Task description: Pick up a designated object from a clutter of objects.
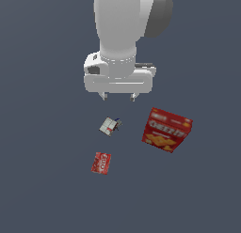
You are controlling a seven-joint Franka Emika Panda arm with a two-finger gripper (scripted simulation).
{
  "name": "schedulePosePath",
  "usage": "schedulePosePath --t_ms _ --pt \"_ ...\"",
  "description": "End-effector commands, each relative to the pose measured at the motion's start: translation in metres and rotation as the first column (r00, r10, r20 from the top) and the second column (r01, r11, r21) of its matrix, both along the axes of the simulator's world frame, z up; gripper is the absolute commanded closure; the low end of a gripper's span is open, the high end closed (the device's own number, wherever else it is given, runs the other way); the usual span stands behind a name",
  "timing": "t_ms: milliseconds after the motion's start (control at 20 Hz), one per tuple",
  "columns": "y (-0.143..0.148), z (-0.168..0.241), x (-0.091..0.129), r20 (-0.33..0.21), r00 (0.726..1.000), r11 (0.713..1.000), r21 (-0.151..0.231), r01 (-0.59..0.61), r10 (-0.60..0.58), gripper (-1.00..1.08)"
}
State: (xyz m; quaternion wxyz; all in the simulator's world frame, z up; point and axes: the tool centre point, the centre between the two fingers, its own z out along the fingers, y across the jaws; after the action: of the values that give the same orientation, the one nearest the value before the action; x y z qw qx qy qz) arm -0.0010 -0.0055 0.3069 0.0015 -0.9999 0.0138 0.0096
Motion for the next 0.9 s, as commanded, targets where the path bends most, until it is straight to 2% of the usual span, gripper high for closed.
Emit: schedulePosePath --t_ms 0,400,850 --pt "0.000 0.000 0.000 0.000 1.000 1.000 0.000 0.000 0.000 -0.92" --pt "0.025 0.008 0.002 0.002 0.999 0.999 -0.011 -0.036 0.036 -0.92" --pt "0.022 -0.002 0.003 0.002 1.000 1.000 -0.008 -0.014 0.014 -0.92"
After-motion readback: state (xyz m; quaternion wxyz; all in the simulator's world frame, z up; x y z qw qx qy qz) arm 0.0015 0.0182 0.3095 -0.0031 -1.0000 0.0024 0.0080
